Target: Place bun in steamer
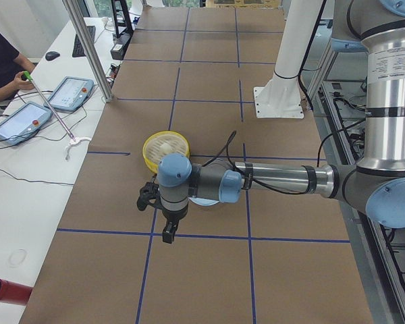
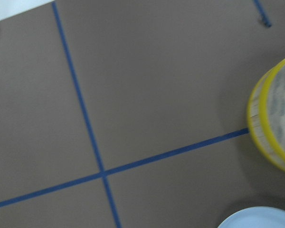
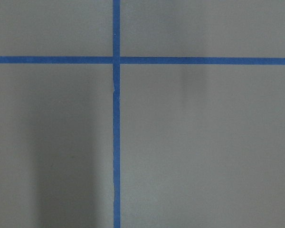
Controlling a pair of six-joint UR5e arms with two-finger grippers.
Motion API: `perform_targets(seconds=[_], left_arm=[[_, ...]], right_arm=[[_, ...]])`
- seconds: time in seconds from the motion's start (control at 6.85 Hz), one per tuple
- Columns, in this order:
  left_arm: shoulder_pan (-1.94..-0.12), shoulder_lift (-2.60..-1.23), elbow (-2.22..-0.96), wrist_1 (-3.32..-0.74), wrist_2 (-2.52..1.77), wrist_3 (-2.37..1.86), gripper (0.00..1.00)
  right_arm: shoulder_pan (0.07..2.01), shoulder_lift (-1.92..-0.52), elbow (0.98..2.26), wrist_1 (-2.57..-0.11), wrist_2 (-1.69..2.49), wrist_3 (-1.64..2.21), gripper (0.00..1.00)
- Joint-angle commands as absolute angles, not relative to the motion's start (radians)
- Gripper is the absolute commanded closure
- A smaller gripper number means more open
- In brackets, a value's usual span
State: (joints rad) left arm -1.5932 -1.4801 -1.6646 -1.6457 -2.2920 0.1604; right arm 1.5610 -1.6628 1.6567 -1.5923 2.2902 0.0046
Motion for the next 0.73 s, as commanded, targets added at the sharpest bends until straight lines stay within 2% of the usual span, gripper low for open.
perform_targets(seconds=[0.0,0.58], left_arm=[[-1.603,-1.465,-1.637,-1.635,-2.322,0.170,0.00],[-1.603,-1.436,-1.706,-1.565,-2.324,0.166,0.00]], right_arm=[[1.562,-1.663,1.657,-1.592,2.290,0.005,0.00],[1.562,-1.663,1.657,-1.592,2.290,0.005,0.00]])
